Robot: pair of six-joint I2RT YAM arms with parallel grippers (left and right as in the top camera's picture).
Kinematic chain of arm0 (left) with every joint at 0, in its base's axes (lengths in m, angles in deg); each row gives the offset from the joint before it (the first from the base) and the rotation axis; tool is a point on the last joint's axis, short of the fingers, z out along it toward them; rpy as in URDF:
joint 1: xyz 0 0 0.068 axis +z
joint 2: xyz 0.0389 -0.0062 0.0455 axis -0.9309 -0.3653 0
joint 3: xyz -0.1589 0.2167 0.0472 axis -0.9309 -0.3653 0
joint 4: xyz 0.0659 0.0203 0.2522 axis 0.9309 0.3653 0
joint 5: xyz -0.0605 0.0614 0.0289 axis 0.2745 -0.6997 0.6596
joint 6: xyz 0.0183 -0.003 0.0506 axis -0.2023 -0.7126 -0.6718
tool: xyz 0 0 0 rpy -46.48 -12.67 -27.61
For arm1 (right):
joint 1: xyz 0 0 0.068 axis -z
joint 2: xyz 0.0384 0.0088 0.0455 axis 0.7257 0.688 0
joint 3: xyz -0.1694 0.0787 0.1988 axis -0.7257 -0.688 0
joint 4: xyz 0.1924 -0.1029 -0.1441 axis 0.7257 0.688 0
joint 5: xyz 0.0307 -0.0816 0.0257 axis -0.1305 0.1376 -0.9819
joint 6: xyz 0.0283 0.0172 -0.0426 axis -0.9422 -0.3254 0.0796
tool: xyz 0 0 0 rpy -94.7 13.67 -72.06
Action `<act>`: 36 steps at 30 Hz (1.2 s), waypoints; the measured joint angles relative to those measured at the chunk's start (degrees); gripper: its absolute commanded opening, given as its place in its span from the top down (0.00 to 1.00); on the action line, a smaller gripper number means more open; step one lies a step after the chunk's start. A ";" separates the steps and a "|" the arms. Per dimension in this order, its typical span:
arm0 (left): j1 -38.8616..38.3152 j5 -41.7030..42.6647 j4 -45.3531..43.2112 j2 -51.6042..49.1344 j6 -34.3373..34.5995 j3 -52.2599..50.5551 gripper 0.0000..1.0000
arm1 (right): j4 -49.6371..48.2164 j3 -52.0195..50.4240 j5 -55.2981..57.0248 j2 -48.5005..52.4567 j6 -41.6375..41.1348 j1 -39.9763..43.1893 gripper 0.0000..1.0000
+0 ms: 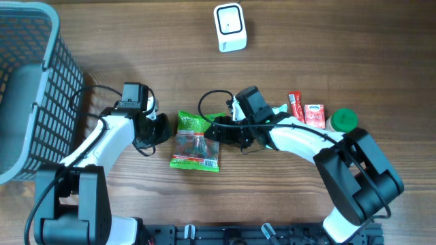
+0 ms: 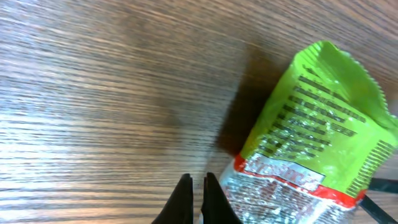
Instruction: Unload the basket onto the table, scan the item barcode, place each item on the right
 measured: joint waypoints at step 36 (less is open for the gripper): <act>-1.29 1.55 2.67 -3.65 -1.29 4.90 0.96 | -0.24 -0.15 0.00 -0.07 0.00 0.00 0.28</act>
